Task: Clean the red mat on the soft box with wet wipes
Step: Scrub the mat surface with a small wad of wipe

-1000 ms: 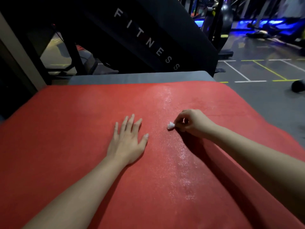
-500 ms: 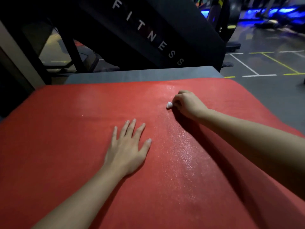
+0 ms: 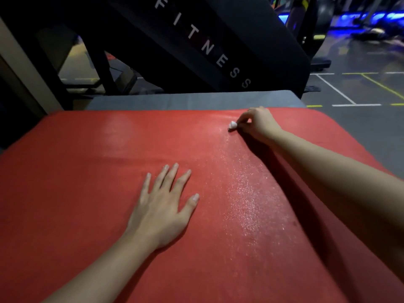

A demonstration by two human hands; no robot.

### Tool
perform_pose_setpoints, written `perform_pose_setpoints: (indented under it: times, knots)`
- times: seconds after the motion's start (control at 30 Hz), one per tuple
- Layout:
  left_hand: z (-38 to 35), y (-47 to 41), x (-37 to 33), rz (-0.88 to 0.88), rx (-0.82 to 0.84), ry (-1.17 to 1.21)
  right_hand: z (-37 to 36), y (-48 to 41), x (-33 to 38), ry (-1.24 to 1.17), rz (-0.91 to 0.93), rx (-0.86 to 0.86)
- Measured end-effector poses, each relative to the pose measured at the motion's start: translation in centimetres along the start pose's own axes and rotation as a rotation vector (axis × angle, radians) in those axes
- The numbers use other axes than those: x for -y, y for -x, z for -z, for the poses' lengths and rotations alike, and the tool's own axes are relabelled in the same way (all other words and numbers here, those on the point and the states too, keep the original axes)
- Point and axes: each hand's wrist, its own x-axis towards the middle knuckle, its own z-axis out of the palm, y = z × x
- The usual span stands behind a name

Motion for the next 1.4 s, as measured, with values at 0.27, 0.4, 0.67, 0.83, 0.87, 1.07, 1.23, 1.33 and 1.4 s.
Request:
perform_pose_setpoints:
  times: [0.27, 0.4, 0.67, 0.83, 0.87, 1.07, 1.23, 1.33, 1.4]
  knots:
    - [0.1, -0.2, -0.2, -0.006, 0.029, -0.041, -0.1, 0.6, 0.2, 0.037, 0.085, 0.153]
    - [0.0, -0.1, 0.0, -0.003, 0.031, -0.062, -1.3, -4.0, -1.1, 0.037, -0.115, 0.03]
    - [0.2, -0.1, -0.1, -0.008, 0.026, -0.057, -1.1, -6.7, -1.7, 0.022, -0.11, 0.239]
    - [0.2, 0.0, -0.3, 0.001, 0.031, -0.07, -1.2, -8.0, -5.2, 0.018, -0.193, 0.032]
    - [0.2, 0.0, -0.3, 0.004, 0.029, -0.072, -1.6, -8.0, -5.6, -0.036, -0.247, -0.024]
    - [0.2, -0.2, -0.1, -0.003, 0.024, -0.067, -0.4, -5.6, -3.9, -0.005, -0.103, 0.126]
    - [0.0, -0.2, 0.0, 0.004, 0.012, -0.051, 3.1, 0.6, -2.3, -0.077, 0.065, 0.459]
    - [-0.2, -0.3, 0.0, 0.001, 0.005, -0.043, 2.0, 0.2, -2.6, 0.001, 0.083, 0.29]
    - [-0.4, -0.3, 0.2, 0.011, 0.0, -0.038, 0.5, -0.1, -2.6, 0.085, 0.038, 0.11]
